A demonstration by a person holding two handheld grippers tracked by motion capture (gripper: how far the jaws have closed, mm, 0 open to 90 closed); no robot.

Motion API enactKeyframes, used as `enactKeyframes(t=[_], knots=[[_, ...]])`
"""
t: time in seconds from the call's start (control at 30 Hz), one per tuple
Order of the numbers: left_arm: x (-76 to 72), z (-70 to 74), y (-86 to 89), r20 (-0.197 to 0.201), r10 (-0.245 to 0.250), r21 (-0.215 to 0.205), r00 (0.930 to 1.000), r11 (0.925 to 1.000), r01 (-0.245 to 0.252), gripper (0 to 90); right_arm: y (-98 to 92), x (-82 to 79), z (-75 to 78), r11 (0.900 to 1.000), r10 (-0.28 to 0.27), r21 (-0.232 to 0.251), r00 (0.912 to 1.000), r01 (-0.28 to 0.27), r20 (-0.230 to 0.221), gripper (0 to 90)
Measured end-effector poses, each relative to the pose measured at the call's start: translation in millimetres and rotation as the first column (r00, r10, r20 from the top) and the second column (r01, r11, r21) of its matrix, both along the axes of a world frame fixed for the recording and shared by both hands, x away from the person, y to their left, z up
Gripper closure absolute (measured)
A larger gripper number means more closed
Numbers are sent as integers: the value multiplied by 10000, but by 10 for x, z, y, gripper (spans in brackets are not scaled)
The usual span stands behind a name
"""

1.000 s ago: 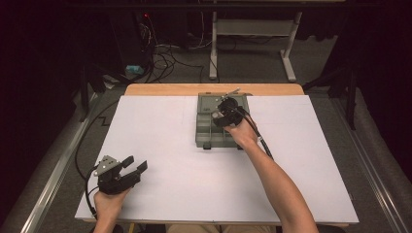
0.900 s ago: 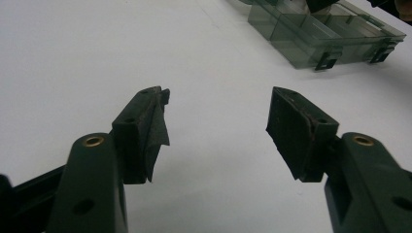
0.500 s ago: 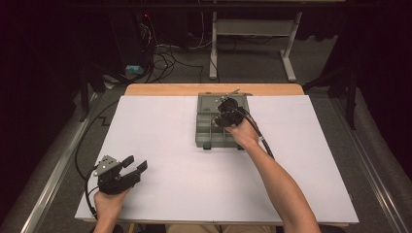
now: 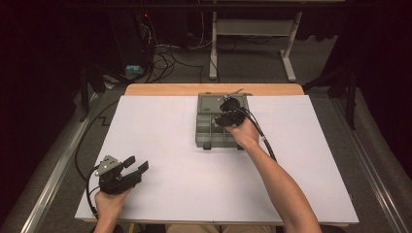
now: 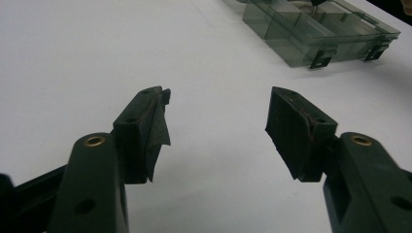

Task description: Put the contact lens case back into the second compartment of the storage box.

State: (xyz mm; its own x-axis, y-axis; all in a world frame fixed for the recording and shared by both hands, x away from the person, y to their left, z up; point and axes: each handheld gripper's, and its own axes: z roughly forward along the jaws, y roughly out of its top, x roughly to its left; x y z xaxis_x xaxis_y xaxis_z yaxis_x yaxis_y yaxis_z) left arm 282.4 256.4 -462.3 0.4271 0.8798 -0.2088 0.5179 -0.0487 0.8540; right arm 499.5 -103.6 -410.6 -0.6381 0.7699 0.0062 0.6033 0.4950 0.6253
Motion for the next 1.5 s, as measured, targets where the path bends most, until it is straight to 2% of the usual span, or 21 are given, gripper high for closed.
enactKeyframes(t=[0.07,0.27,0.37,0.57,0.67,0.8,0.93,1.13,1.5], knots=[[4,-4,1,-36,21,26,10000,10000,-21,395,-4,-28,42,10000,73,4,9999,-73,127,639],[2,-4,3,-36,1,46,10000,10000,-1,394,-153,-123,137,9992,-8,412,9995,-5,307,641],[11,-1,1,-63,39,-29,10000,10000,-39,392,-258,-201,148,9960,-54,890,9994,25,335,649],[2,5,-6,-16,43,68,10000,10000,-43,391,-407,-313,170,9922,-222,1231,9989,171,407,658],[-6,11,-16,21,-14,255,10000,9997,13,391,-472,-364,153,9896,-250,1426,9989,192,394,657],[-38,18,7,87,150,275,9998,9995,-152,391,-565,-436,143,9899,-250,1407,9989,192,393,648],[-29,12,59,12,386,119,9993,9992,-386,390,-679,-502,162,9886,-256,1490,9990,200,364,648],[-34,14,41,23,396,185,9992,9990,-397,390,-863,-567,191,9865,-521,1575,9975,440,474,644],[-53,22,37,98,394,216,9992,9990,-396,390,-1073,-624,111,9835,-907,1592,9956,859,233,648]])
